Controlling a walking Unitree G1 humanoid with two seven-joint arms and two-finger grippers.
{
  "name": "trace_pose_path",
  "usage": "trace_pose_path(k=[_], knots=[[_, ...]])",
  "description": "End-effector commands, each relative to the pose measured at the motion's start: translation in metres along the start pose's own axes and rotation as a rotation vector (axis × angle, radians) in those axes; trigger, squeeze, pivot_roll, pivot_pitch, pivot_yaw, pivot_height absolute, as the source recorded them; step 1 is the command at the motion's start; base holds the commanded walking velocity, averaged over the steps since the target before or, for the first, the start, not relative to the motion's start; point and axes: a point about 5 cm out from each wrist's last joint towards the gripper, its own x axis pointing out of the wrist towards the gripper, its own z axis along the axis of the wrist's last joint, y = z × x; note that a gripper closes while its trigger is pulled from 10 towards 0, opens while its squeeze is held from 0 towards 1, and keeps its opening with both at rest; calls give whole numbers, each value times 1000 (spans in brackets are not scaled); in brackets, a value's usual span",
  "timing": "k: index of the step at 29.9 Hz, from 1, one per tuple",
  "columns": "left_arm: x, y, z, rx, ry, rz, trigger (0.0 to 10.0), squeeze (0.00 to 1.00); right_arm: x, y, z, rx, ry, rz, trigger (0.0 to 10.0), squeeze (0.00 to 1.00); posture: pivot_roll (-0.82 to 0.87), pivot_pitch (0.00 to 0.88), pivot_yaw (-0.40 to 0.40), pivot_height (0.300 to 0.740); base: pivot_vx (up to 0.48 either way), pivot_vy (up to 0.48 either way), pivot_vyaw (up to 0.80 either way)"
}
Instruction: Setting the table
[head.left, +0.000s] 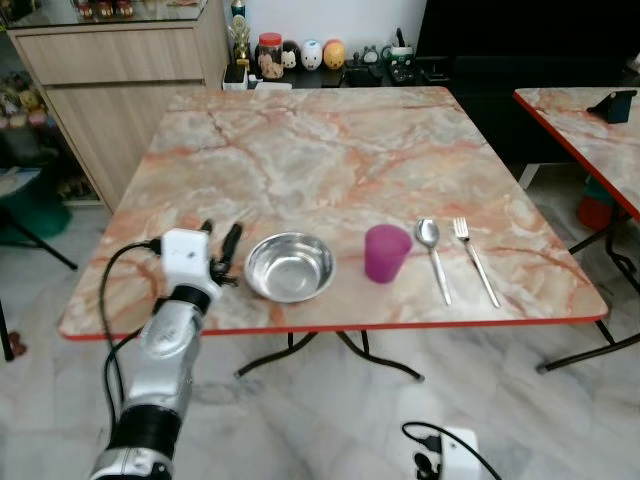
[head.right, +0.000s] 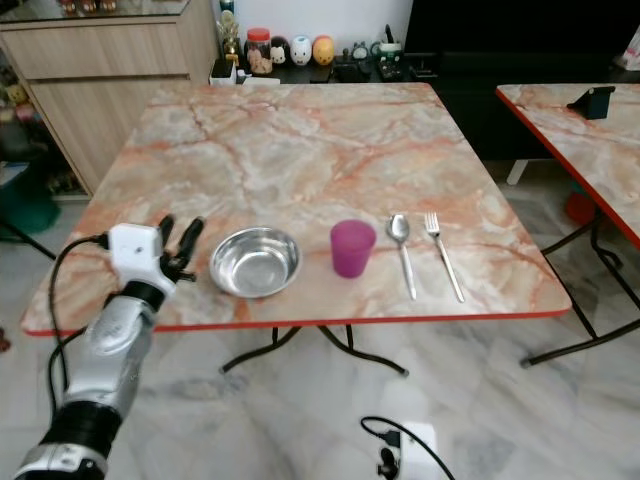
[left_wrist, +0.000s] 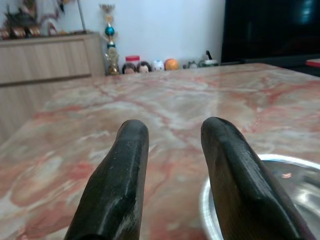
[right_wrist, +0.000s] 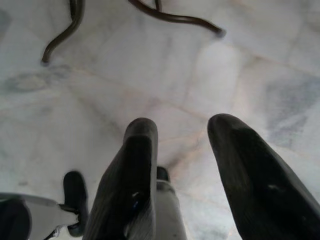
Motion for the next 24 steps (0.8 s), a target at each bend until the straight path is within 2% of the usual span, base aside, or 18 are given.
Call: trace_pose_path(k=[1,5,11,12,13,16,18,24], knots=[[2,-2,1,5,4,-14,10000,0,-1,-1,-4,-3,15,-4,10000,0,94,0,1,740,0,0,0],[3,-1,0,-11,20,-18,10000,0,-1,-1,-4,-3,15,-3,10000,0,93,0,1,740,0,0,0],[4,-1,-7,-75,96,-48,10000,0,-1,-2,-4,-4,17,-2,10000,0,96,0,0,740,0,0,0],[4,-2,-11,-110,135,-56,10000,663,-1,-2,-4,-4,17,-1,10000,0,100,0,-2,740,0,0,0],[4,-3,-14,-145,157,-60,10000,1000,-1,-2,-4,-5,18,-1,10000,0,100,0,-2,740,0,0,0],[3,-6,-20,-253,194,-58,10000,1000,-1,-2,-4,-3,18,-1,10000,0,92,0,0,740,0,0,0],[3,-7,-20,-285,202,-56,10000,1000,-1,-2,-4,-3,18,-2,10000,0,96,0,-1,740,0,0,0],[8,-10,-21,-300,261,-84,10000,1000,-1,-2,-4,-6,19,-2,10000,0,98,0,-1,740,0,0,0]])
